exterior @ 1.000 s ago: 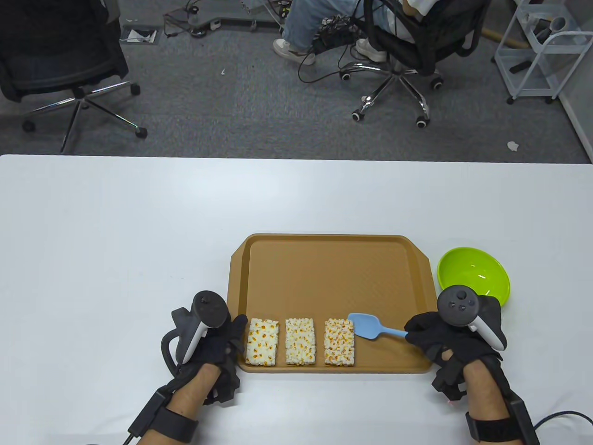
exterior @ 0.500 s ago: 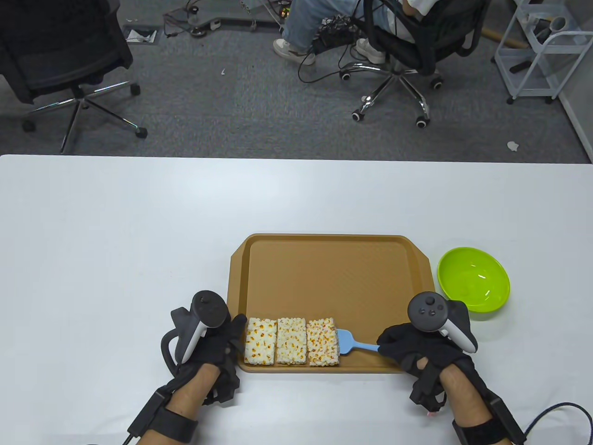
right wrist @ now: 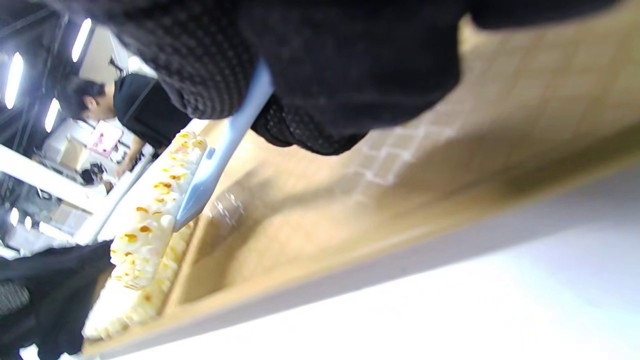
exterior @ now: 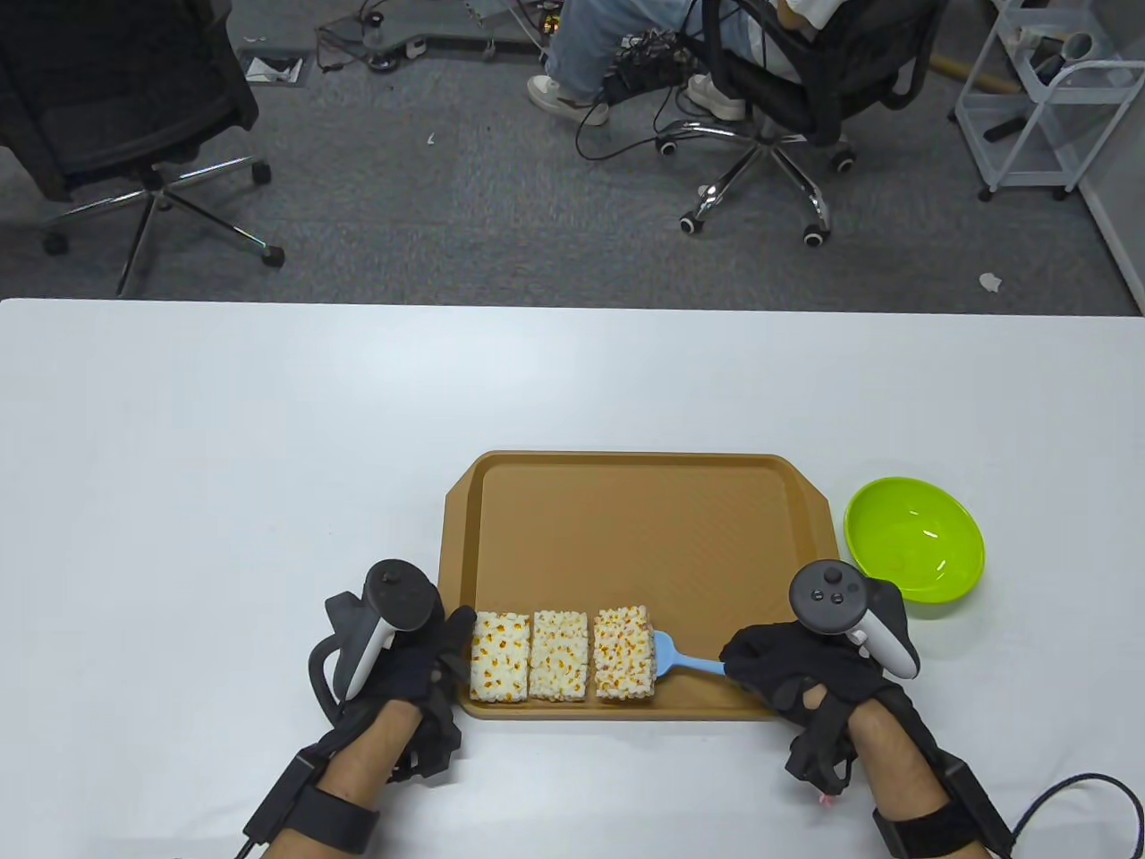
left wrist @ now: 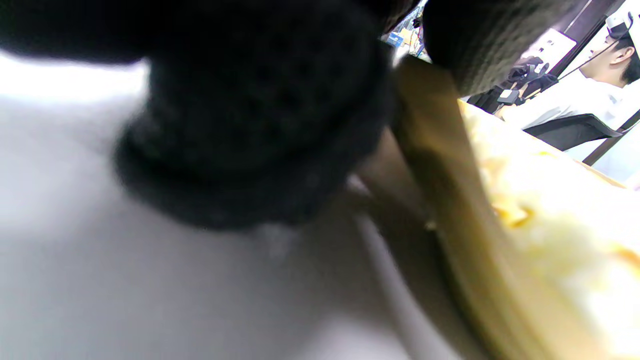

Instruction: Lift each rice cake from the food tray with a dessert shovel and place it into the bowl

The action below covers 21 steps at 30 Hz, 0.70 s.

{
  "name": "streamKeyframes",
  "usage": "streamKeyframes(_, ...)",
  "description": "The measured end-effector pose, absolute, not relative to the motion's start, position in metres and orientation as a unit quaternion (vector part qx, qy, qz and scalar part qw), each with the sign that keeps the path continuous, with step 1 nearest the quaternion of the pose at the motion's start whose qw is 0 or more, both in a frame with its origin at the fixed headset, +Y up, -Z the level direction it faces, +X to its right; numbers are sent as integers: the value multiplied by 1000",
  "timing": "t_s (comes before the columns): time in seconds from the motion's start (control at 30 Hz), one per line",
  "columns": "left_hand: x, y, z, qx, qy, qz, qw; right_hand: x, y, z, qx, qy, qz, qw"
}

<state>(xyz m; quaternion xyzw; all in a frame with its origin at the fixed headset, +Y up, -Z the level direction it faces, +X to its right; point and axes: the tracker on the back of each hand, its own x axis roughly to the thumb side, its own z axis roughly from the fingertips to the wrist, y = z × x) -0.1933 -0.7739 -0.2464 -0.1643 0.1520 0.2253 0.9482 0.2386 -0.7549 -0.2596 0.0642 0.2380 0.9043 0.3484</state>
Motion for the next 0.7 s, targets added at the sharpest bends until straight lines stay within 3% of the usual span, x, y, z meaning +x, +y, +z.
streamKeyframes(0.4, -194, -774, -247, -168, 152, 229, 947, 334, -707, -251, -115, 85, 885, 442)
streamKeyframes(0.7, -195, -774, -247, -171, 152, 233, 945, 396, -712, -241, -290, 23, 835, 467)
